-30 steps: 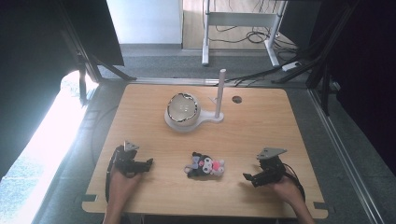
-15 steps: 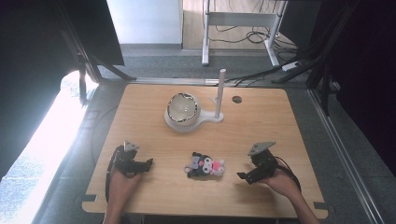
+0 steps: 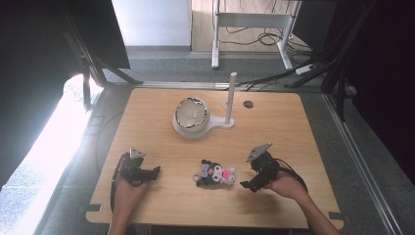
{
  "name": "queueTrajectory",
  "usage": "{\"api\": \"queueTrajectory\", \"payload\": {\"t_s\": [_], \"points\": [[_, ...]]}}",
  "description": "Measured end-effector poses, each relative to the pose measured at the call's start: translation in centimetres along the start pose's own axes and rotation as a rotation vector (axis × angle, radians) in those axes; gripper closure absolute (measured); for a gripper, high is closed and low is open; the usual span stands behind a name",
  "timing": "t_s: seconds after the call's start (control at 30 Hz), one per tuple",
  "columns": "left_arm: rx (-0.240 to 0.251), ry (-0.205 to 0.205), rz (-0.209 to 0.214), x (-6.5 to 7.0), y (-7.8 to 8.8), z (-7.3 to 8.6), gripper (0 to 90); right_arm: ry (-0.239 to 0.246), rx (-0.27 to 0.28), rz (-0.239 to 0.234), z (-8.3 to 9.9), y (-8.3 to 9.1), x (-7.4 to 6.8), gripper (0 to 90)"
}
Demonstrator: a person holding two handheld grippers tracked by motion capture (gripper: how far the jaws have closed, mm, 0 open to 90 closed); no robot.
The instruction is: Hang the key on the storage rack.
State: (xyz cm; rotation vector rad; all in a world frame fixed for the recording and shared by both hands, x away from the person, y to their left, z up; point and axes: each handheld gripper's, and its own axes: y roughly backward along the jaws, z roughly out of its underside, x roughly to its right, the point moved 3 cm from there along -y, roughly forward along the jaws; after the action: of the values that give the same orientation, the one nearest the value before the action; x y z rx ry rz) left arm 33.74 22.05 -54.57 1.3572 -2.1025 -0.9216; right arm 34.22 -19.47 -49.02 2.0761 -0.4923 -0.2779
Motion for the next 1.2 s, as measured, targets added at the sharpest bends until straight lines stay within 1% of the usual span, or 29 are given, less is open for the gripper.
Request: {"api": "queueTrajectory", "payload": {"t_s": [0.03,0.07,0.27,0.3,0.37,0.4,0.43,0.53,0.57,0.6,0.7,0.77,0.8,0.83,0.87,0.9,0.93,0.97,1.0,1.03,1.07,1.13,1.17,1.2], "points": [[0.0,0.0,0.0,0.0,0.0,0.0,2.7,0.0,0.0,0.0,0.0,0.0,0.0,1.9],[0.0,0.0,0.0,0.0,0.0,0.0,2.7,0.013,-0.005,-0.008,-0.2,-0.1,-0.1,1.8],[0.0,0.0,0.0,0.0,0.0,0.0,2.7,0.056,-0.056,-0.039,-1.5,-0.9,-0.7,1.2],[0.0,0.0,0.0,0.0,0.0,0.0,2.7,0.077,-0.069,-0.049,-2.1,-1.2,-0.9,1.0],[0.0,0.0,0.0,0.0,0.0,0.0,2.7,0.084,-0.077,-0.053,-2.4,-1.3,-1.0,1.1],[0.0,0.0,0.0,0.0,0.0,0.0,2.7,0.102,-0.095,-0.058,-3.0,-1.7,-1.3,1.0],[0.0,0.0,0.0,0.0,0.0,0.0,2.7,0.102,-0.095,-0.058,-3.0,-1.7,-1.3,1.0],[0.0,0.0,0.0,0.0,0.0,0.0,2.6,0.132,-0.114,-0.068,-3.9,-2.2,-1.5,1.1],[0.0,0.0,0.0,0.0,0.0,0.0,2.6,0.149,-0.132,-0.075,-4.4,-2.5,-1.7,1.1],[0.0,0.0,0.0,0.0,0.0,0.0,2.6,0.149,-0.132,-0.075,-4.4,-2.5,-1.7,1.1],[0.0,-0.001,0.0,0.0,0.0,0.0,2.7,0.175,-0.167,-0.079,-5.1,-3.2,-1.8,1.4],[0.0,-0.001,0.0,0.0,0.0,0.0,2.7,0.192,-0.202,-0.091,-5.7,-4.0,-2.1,2.5],[0.0,0.0,0.0,0.0,0.0,0.0,2.7,0.192,-0.202,-0.091,-5.7,-4.0,-2.1,2.5],[0.0,-0.001,0.0,0.0,0.0,0.0,2.6,0.207,-0.213,-0.092,-5.9,-4.3,-2.2,2.9],[0.0,-0.001,0.0,0.0,0.0,0.0,2.6,0.227,-0.237,-0.096,-6.3,-4.7,-2.4,4.4],[0.0,-0.001,0.0,0.0,0.0,0.0,2.6,0.227,-0.237,-0.096,-6.3,-4.7,-2.4,4.4],[0.0,0.0,0.0,0.0,0.0,0.0,2.6,0.245,-0.26,-0.1,-6.7,-5.2,-2.6,7.2],[0.0,0.0,0.0,0.0,0.0,0.0,2.6,0.245,-0.26,-0.1,-6.7,-5.2,-2.6,7.2],[0.0,-0.001,0.0,0.0,0.0,0.0,2.6,0.255,-0.272,-0.101,-6.9,-5.4,-2.6,9.0],[0.0,0.0,0.0,0.0,0.0,0.0,2.7,0.269,-0.299,-0.108,-7.2,-5.7,-2.7,12.7],[0.0,-0.001,0.0,0.0,0.0,0.0,2.7,0.269,-0.299,-0.108,-7.2,-5.7,-2.7,12.7],[0.0,0.0,0.0,0.0,0.0,0.0,2.7,0.275,-0.326,-0.105,-7.6,-6.1,-2.8,14.0],[0.0,-0.001,0.0,0.0,0.0,0.0,2.7,0.285,-0.361,-0.107,-7.9,-6.4,-2.8,17.0],[0.0,-0.001,0.0,0.0,0.0,0.0,2.7,0.285,-0.361,-0.107,-7.9,-6.4,-2.8,17.0]]}}
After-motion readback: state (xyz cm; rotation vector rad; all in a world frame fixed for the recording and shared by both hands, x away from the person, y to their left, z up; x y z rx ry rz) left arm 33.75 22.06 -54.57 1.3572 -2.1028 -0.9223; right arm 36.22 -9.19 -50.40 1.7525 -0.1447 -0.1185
